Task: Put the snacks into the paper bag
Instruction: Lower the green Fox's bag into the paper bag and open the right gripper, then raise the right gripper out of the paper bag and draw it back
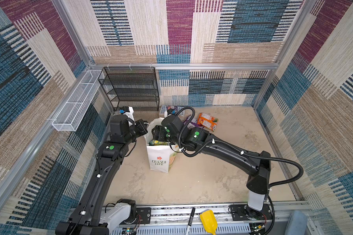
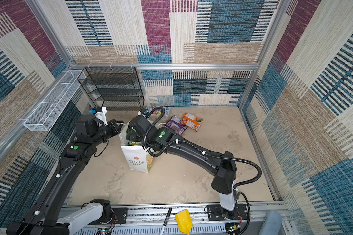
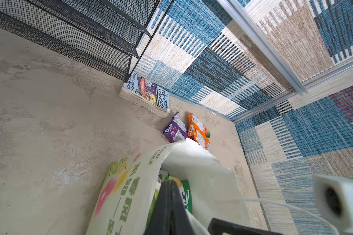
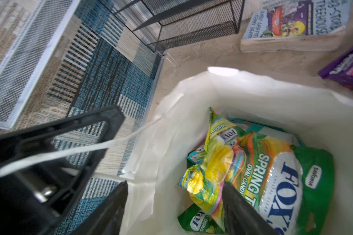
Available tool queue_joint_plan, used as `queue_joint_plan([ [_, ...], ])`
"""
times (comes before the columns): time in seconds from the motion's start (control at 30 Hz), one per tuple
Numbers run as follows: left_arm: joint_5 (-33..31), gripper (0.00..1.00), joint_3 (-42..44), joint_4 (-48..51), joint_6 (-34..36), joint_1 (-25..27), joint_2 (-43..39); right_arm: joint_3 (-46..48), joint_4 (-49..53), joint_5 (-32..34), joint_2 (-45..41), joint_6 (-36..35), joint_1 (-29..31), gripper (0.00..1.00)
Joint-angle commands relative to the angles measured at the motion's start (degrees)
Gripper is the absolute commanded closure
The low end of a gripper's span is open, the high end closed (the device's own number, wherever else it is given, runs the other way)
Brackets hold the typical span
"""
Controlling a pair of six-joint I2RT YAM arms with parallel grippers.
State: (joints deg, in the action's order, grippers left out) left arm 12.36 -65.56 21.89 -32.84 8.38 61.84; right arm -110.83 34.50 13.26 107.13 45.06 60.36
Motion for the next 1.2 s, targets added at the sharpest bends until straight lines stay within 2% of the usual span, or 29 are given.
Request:
queue_joint_plan([
  [0.0,0.7,1.0,0.0,-3.5,-1.0,0.0,-0.1,-3.7,-0.4,-1.0,-0.6,-7.0,0.0,0.18],
  [0.07,0.7,1.0,0.1,-3.6,-0.9,-0.1,-0.2,-5.5,-0.3,-2.3,-1.5,-11.3,0.0,0.18],
  [0.13,0.7,1.0,0.0,-3.5,-0.9,0.0,-0.2,-5.4,-1.2,-3.9,-3.5,-14.8,-0.1,0.11],
  [0.23,0.8,1.0,0.0,-3.6,-1.0,0.0,-0.2,-2.3,-1.6,-1.1,-8.5,-17.3,0.0,0.02],
  [0.4,0.8,1.0,0.1,-3.7,-1.1,0.0,-0.3,9.0,-2.3,5.9,-20.1,-17.1,-0.2,0.0],
  [0.57,1.2,1.0,0.1,-3.7,-1.2,0.0,-0.3,20.7,-5.8,5.0,-28.6,-13.4,-1.3,0.0],
  [0.73,1.0,1.0,0.1,-3.7,-1.3,0.0,-0.2,24.8,-7.5,1.6,-28.5,-10.9,-2.5,0.0],
  [0.87,1.0,1.0,0.1,-3.7,-1.1,0.0,-0.2,24.8,-9.8,-3.9,-25.8,-10.5,-5.2,0.0],
  [1.03,1.1,1.0,0.1,-3.7,-1.1,-0.1,-0.2,23.3,-14.2,-10.8,-22.7,-11.6,-8.3,0.11],
  [1.1,1.1,1.0,0.1,-3.7,-1.1,0.0,-0.3,22.0,-14.8,-12.4,-21.1,-11.9,-9.2,0.2],
  [1.17,1.1,1.0,0.1,-3.7,-1.1,-0.1,-0.4,20.6,-15.9,-14.5,-19.8,-13.0,-9.8,0.4],
])
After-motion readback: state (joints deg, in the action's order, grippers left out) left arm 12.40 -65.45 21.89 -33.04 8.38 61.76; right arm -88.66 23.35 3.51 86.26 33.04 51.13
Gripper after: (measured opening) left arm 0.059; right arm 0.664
